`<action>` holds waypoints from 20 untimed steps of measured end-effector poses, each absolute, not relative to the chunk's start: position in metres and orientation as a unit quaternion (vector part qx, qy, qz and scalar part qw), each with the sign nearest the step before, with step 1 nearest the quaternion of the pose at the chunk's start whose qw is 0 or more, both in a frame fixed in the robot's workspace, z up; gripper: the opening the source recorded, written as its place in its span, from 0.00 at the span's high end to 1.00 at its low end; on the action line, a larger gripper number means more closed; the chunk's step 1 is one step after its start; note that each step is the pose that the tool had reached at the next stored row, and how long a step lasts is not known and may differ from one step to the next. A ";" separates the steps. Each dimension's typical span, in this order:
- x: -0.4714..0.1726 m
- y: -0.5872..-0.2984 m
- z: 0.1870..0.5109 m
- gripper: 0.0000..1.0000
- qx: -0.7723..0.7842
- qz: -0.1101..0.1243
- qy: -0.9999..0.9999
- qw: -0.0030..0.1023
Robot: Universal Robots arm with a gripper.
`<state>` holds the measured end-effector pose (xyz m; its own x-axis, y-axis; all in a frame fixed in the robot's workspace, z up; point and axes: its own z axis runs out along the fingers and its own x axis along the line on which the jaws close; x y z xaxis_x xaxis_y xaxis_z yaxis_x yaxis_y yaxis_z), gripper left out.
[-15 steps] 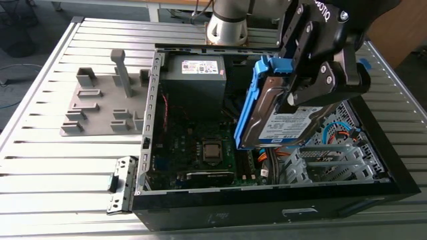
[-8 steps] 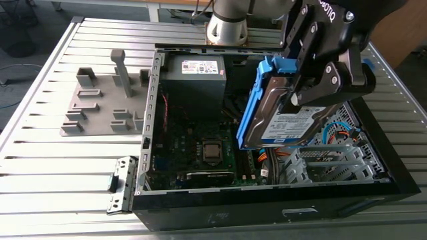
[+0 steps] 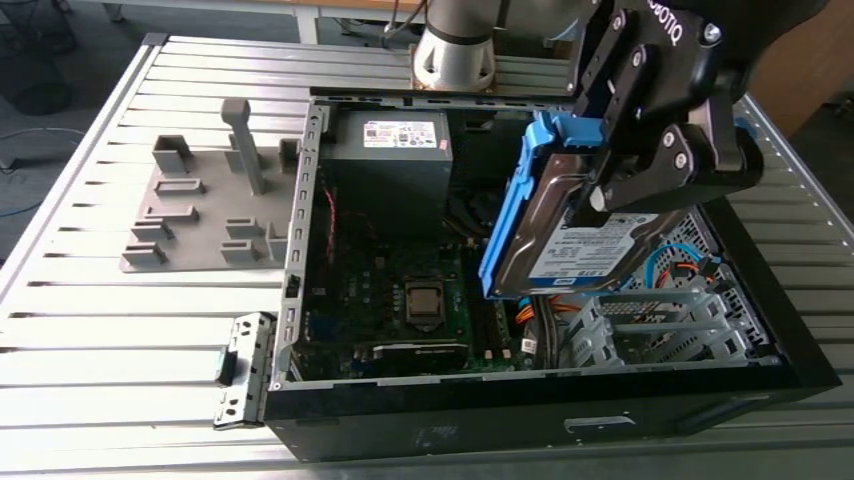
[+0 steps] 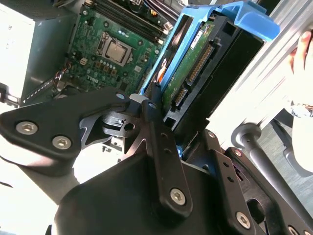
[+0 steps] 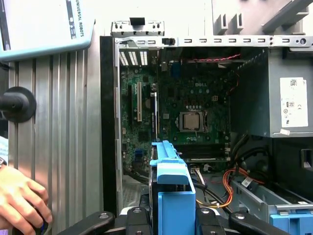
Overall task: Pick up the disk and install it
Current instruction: 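Pick up the disk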
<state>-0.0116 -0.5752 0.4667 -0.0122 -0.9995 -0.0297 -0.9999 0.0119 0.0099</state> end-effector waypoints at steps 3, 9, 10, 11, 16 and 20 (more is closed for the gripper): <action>-0.010 -0.575 0.467 0.64 -0.703 0.014 0.711 0.007; -0.006 -0.575 0.467 0.64 -0.703 0.014 0.711 0.007; -0.006 -0.575 0.467 0.64 -0.703 0.014 0.711 0.007; -0.005 -0.575 0.467 0.64 -0.703 0.014 0.711 0.007; -0.002 -0.575 0.467 0.64 -0.703 0.014 0.711 0.007; 0.001 -0.575 0.467 0.64 -0.703 0.014 0.711 0.007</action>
